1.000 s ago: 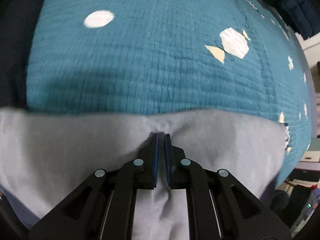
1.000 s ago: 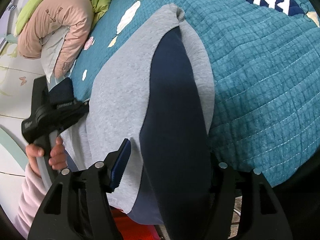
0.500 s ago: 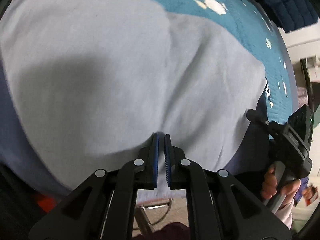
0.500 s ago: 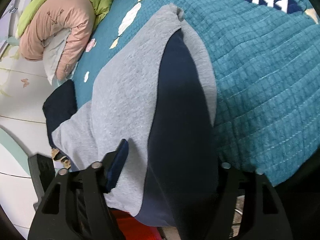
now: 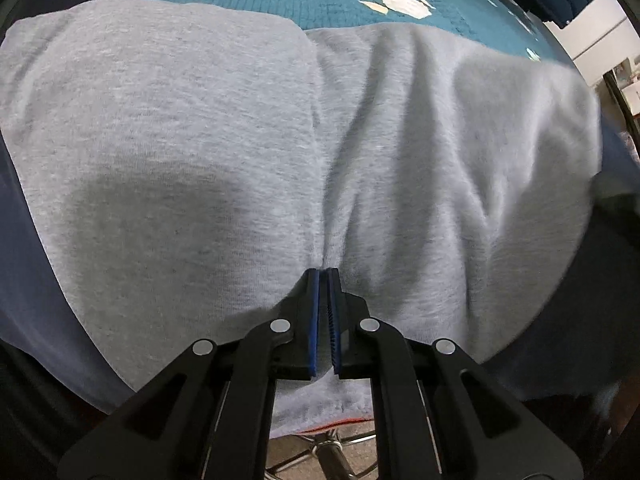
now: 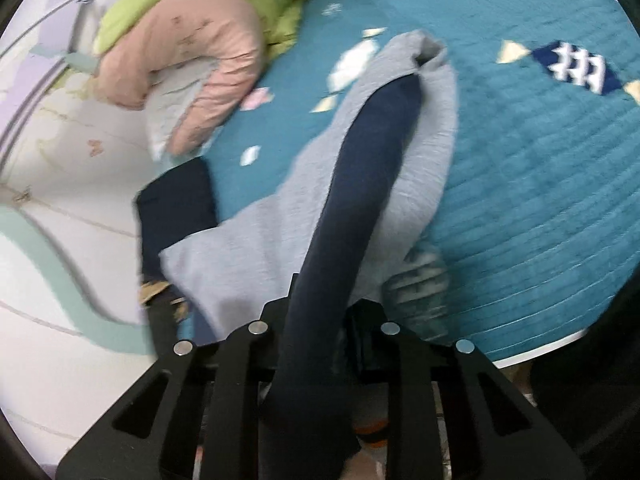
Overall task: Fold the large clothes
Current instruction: 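Lift the jacket with both grippers and fold it over toward the other gripper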
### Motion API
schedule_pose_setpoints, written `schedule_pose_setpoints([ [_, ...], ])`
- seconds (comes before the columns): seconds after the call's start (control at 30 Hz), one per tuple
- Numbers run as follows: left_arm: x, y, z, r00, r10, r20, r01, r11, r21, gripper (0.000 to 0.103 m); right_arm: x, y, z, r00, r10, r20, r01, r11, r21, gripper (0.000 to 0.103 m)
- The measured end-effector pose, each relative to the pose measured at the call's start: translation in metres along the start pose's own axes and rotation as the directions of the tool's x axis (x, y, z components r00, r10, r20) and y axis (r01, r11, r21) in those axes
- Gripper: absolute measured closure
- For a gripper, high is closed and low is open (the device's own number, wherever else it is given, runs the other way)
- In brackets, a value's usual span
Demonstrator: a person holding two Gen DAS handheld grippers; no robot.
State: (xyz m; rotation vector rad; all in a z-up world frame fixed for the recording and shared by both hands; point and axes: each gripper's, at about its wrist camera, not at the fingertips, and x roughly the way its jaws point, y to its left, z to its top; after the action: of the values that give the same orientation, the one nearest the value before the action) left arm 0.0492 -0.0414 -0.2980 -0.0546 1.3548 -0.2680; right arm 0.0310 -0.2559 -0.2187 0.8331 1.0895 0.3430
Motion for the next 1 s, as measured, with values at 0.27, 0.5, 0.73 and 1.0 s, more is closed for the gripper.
schedule_pose_setpoints([
  [0.27, 0.0, 0.002, -0.009, 0.998, -0.012, 0.055, 0.01, 0.999, 0.036, 0.097, 0.013, 0.065, -0.009, 0.999, 0.011, -0.049, -0.017, 0.992, -0.124, 0.084],
  [0.5, -0.028, 0.013, -0.021, 0.997, -0.058, 0.048, 0.055, 0.997, 0.056, 0.096, 0.031, 0.114, -0.012, 0.996, -0.051, -0.078, 0.034, 0.978, -0.204, 0.084],
  [0.73, -0.095, 0.074, -0.044, 0.991, 0.021, 0.131, -0.018, 0.999, -0.028, 0.096, 0.084, 0.167, -0.033, 0.975, -0.118, -0.187, 0.049, 0.941, -0.334, 0.084],
  [1.0, -0.129, 0.152, -0.068, 0.98, 0.099, 0.171, -0.057, 0.971, -0.233, 0.096, 0.191, 0.201, -0.063, 0.915, -0.276, -0.294, 0.12, 0.882, -0.455, 0.084],
])
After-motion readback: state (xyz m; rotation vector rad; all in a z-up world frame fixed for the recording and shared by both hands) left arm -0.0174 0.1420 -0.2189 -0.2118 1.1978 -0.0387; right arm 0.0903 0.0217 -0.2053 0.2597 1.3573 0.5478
